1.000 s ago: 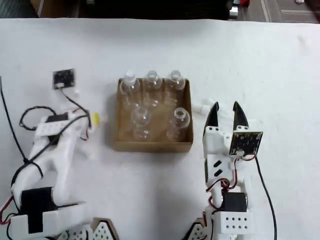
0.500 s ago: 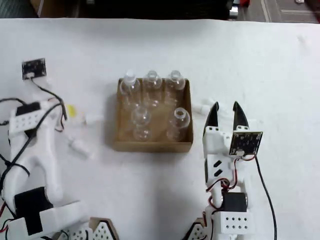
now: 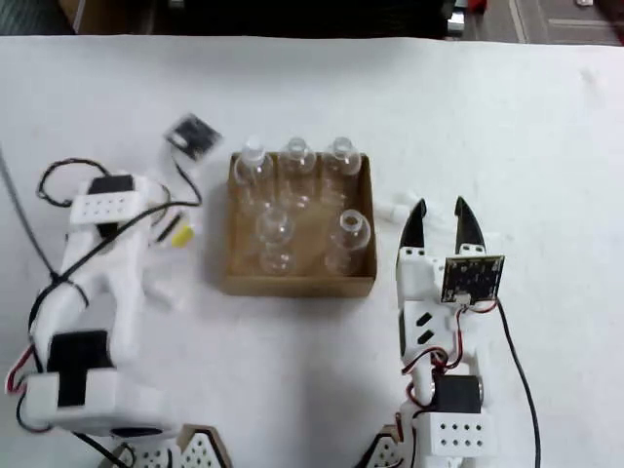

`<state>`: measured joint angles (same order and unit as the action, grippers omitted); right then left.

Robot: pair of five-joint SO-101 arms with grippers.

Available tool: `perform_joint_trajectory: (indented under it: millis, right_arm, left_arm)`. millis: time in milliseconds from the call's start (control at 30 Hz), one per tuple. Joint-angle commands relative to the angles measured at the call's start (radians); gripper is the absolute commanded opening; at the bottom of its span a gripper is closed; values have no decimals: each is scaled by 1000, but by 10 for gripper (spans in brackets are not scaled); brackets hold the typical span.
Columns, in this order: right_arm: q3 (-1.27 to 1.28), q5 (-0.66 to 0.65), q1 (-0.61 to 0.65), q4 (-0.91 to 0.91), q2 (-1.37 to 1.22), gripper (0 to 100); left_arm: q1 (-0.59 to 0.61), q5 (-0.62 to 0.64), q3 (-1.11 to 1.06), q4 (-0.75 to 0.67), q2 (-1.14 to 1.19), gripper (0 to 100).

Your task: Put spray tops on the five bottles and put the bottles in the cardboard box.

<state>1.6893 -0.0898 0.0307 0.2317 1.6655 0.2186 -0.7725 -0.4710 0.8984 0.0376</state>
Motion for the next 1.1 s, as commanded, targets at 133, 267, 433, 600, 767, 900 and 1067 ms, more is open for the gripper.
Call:
perform_joint_trajectory:
  millis: [133, 267, 433, 600, 767, 900, 1067]
  right_arm:
    - [6, -15, 4, -5, -1, 159]
    - [6, -15, 4, -5, -1, 159]
    - [6, -15, 4, -5, -1, 159]
    - [6, -15, 4, -5, -1, 159]
    - [6, -15, 4, -5, -1, 159]
    - [6, -17, 4, -5, -1, 159]
    - [6, -18, 4, -5, -1, 159]
  left_arm:
    - [-28, -157, 127, -91, 157, 229]
    - [-61, -206, 152, -91, 202, 229]
    - [-76, -324, 155, -58, 213, 225]
    - [-68, -333, 149, -48, 208, 210]
    - [-67, -333, 146, -46, 206, 60]
    - [-67, -333, 155, -12, 206, 32]
    - [-65, -325, 155, -6, 203, 28]
